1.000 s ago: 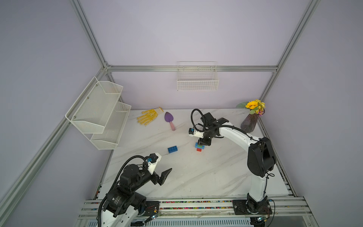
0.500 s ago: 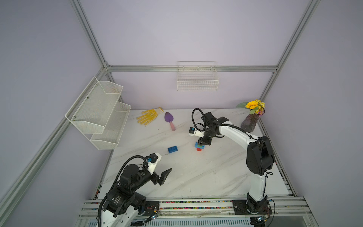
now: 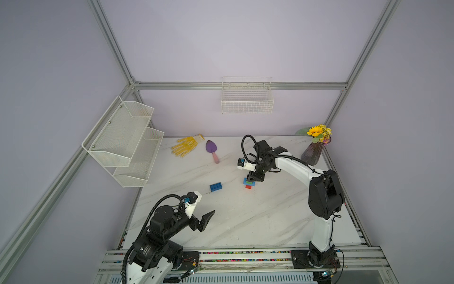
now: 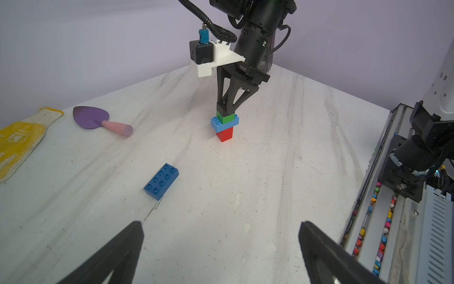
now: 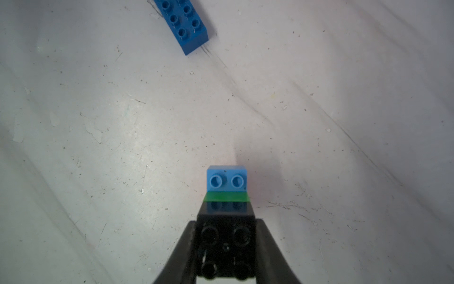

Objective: Assemble the letter f with lego
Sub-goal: Assemble the lego brick with the lego brick.

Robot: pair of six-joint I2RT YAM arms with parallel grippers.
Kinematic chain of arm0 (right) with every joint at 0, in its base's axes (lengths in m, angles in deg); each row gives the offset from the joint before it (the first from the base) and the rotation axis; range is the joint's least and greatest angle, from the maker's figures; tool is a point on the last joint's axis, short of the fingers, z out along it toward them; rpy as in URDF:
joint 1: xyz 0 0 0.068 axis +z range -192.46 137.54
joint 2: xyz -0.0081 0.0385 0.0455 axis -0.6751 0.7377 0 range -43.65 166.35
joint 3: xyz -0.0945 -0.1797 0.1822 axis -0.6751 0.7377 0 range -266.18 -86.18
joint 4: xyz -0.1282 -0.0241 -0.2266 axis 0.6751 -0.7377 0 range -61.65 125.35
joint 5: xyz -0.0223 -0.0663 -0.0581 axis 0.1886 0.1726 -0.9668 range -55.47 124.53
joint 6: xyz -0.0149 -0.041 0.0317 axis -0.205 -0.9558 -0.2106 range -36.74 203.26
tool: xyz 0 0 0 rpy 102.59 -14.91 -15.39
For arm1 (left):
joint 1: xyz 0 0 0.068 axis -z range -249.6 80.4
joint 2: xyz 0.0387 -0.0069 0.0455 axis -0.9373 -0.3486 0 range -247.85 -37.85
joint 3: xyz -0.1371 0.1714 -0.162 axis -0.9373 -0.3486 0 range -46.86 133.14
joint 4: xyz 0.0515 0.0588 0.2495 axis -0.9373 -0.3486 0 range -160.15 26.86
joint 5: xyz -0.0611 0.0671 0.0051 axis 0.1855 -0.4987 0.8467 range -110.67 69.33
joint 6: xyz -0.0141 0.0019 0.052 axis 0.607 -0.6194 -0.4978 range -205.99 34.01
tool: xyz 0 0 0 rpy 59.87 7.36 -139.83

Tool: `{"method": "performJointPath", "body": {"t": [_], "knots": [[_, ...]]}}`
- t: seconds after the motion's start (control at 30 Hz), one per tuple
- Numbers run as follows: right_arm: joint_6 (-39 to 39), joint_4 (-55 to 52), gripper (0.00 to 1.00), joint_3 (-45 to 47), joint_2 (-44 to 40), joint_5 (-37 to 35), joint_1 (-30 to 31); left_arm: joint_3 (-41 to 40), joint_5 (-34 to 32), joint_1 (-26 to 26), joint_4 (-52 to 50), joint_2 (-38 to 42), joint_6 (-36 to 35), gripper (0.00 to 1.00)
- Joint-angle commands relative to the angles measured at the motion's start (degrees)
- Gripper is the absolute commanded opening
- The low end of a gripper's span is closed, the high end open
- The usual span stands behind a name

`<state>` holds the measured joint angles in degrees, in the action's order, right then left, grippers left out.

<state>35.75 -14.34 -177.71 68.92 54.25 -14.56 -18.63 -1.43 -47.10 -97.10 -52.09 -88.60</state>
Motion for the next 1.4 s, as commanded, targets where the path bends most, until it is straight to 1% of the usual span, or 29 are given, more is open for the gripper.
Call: {"method": "performJointPath", "body": {"t": [0.0, 0.17, 0.27, 0.37, 0.57, 0.7, 0.9, 1.0, 1.2, 1.27, 1.37], "knots": [[-0.22, -2.77, 0.03, 4.58, 6.98, -2.71, 0.4, 0.2, 0.18, -0.35, 1.96, -0.05, -0.56, 1.0], [0.59, -3.89, 0.04, 3.67, 5.94, -4.17, 0.4, 0.3, 0.18, -0.35, 1.96, -0.13, -0.55, 1.0], [0.63, -4.57, 0.06, 2.77, 4.58, -4.01, 0.42, 0.27, 0.27, -0.35, 1.96, -0.18, -0.56, 1.0], [0.5, -5.58, 0.11, 1.13, 3.42, -3.82, 0.4, 0.19, 0.44, -0.35, 1.96, -0.23, -0.56, 1.0], [0.2, -5.53, 0.28, -1.56, 1.27, -3.21, 0.42, 0.19, 0.42, -0.35, 1.96, -0.15, -0.58, 1.0], [0.37, -5.85, 0.36, -3.21, 0.94, -3.46, 0.4, 0.18, 0.21, -0.35, 1.96, -0.01, -0.55, 1.0], [0.32, -5.55, 0.45, -3.86, 0.28, -3.17, 0.4, 0.17, -0.08, -0.35, 1.96, -0.09, -0.46, 1.0], [0.24, -5.5, 0.52, -4.09, 0.32, -2.76, 0.31, 0.21, -0.26, -0.35, 1.96, -0.06, -0.39, 1.0], [0.35, -5.59, 0.58, -4.84, 0.42, -1.81, 0.07, 0.2, -0.41, -0.35, 1.96, 0.01, -0.38, 1.0], [0.16, -5.59, 0.6, -5.41, 0.04, -0.75, 0.05, 0.23, -0.46, -0.35, 1.96, 0.04, -0.38, 1.0], [-0.12, -5.81, 0.61, -7.12, -0.79, 2.07, 0.05, 0.19, -0.58, -0.35, 1.96, -0.07, -0.36, 1.0]]}}
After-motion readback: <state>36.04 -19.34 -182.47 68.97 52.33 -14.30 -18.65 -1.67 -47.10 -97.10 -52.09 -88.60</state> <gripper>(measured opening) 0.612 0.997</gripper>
